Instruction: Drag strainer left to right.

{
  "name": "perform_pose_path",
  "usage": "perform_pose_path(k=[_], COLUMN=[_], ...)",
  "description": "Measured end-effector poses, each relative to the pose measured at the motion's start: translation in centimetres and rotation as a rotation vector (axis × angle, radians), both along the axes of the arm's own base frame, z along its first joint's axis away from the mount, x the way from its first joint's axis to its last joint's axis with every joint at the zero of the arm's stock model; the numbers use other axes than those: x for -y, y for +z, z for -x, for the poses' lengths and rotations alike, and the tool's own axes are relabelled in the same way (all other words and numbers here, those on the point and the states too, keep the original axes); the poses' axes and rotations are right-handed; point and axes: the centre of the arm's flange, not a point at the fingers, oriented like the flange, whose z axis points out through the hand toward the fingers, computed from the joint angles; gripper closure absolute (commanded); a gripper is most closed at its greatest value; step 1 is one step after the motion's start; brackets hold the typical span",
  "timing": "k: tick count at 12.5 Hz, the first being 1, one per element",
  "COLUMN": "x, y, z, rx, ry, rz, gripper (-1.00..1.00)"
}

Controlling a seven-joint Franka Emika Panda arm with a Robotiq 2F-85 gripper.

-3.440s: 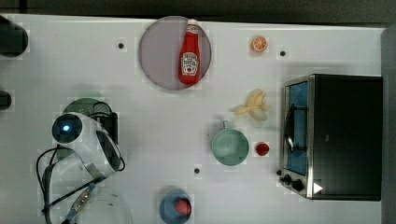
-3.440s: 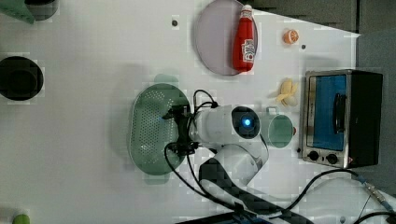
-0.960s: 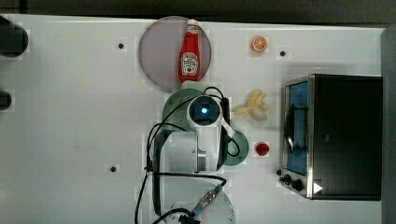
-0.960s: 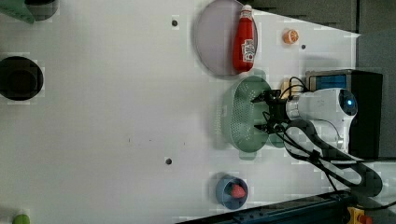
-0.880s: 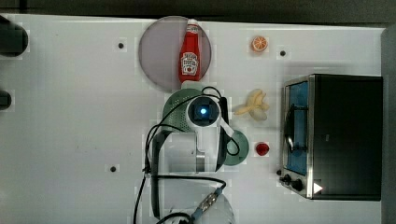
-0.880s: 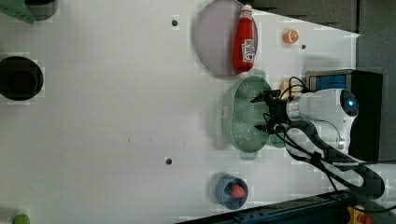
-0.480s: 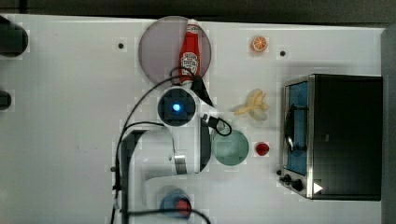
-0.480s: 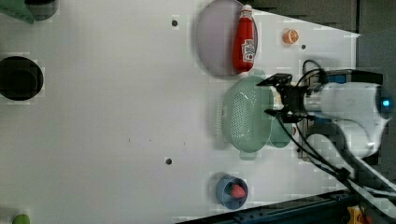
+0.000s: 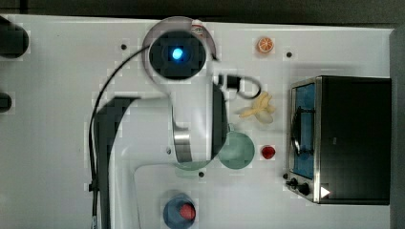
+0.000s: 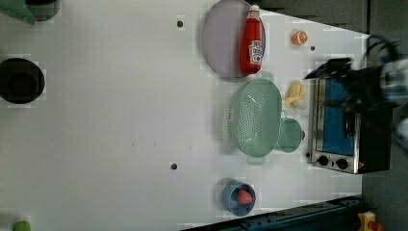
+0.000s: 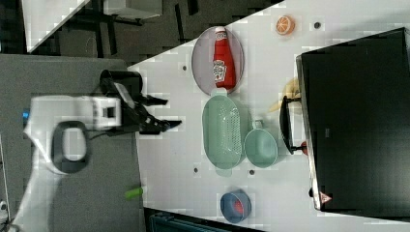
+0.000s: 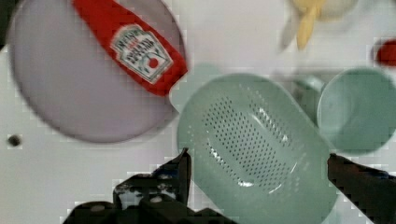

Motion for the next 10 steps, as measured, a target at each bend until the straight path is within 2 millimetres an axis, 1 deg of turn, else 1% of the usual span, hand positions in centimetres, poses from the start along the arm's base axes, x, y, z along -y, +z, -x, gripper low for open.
perform_pose_path(k=[2, 3, 4, 5, 6, 7, 8, 10], x=[2.1, 3.3, 4.5, 5.8, 6.9, 7.7, 8.2, 8.1], y=[6.5, 9.3, 11.7, 13.6, 15.0, 15.9, 16.5, 16.7], z=[-1.9, -2.2, -1.8, -1.1, -0.2, 0.6, 0.7, 0.6], rx=[0.061, 0.104, 0.111, 0.093, 0.074, 0.055, 0.055, 0.045], ry=[0.091, 0.106, 0.121, 0.128, 0.122, 0.110, 0.099, 0.109], rz=[0.015, 0.014, 0.025, 0.026, 0.032, 0.030, 0.018, 0.001], gripper=[-1.00, -1.00, -1.00, -1.00, -1.00, -1.00, -1.00, -1.00])
